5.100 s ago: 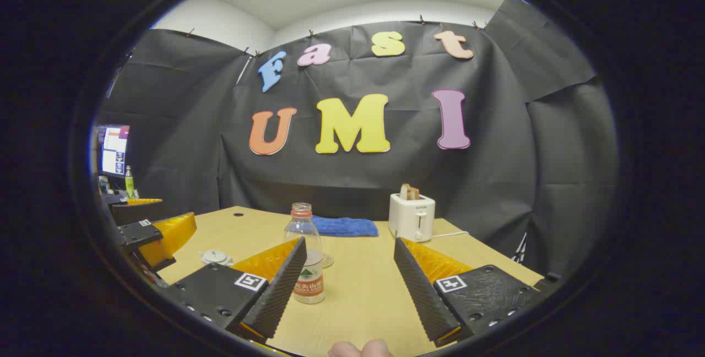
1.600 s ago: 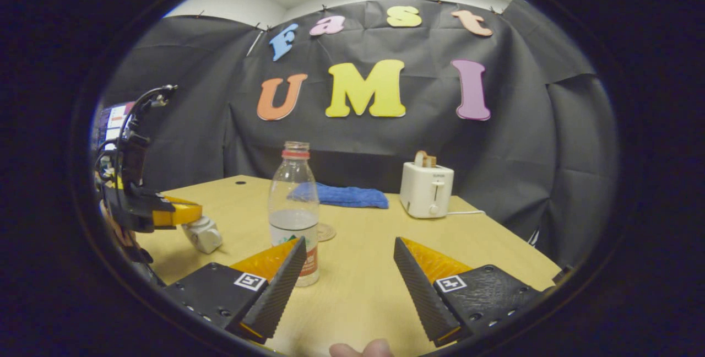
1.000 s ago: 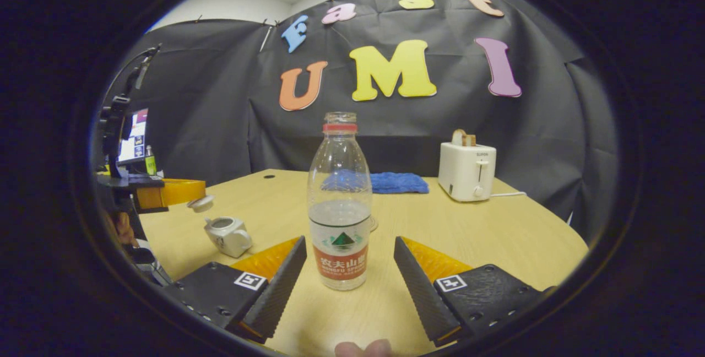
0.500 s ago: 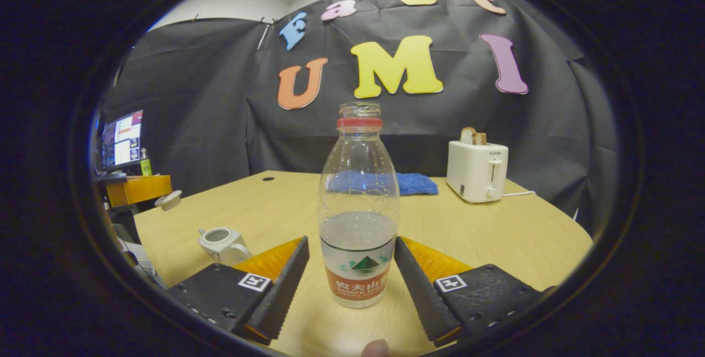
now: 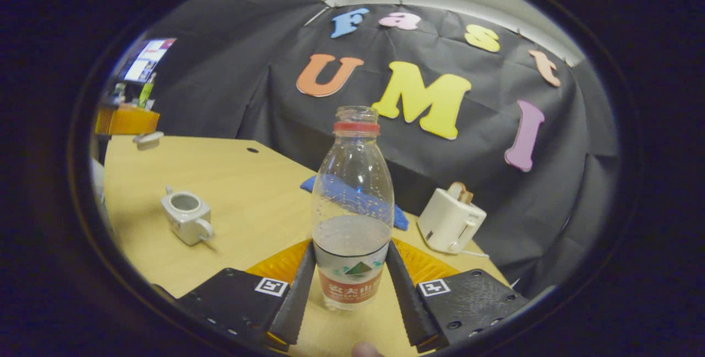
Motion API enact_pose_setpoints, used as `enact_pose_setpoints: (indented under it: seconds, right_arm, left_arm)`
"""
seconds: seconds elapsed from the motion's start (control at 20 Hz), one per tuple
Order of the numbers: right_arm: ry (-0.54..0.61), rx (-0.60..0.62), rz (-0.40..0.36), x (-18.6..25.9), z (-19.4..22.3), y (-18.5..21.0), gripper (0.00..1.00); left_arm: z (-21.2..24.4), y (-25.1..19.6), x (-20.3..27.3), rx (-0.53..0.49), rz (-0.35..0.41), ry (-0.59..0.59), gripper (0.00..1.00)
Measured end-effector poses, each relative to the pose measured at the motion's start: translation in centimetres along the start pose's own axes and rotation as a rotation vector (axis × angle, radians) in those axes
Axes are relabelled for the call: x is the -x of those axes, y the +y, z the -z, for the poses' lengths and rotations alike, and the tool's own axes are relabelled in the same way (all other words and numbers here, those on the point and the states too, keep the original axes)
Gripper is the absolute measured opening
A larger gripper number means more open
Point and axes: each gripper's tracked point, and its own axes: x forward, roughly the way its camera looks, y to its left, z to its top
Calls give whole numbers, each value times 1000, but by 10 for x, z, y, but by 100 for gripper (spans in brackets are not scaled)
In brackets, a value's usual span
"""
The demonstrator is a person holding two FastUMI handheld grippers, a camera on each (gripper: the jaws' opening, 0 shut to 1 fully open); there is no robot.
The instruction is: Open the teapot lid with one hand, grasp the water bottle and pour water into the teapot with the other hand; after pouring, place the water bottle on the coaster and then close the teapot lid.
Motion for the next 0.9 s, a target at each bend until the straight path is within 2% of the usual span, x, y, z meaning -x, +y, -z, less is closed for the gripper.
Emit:
enact_pose_setpoints:
  seconds: [0.4,0.9]
  right_arm:
    - [6,444,-75,-19,2,29,71]
    - [-66,890,-43,-28,-13,36,72]
  left_arm:
    - [6,11,4,-31,-3,5,4]
    - [11,31,5,-24,-35,0,4]
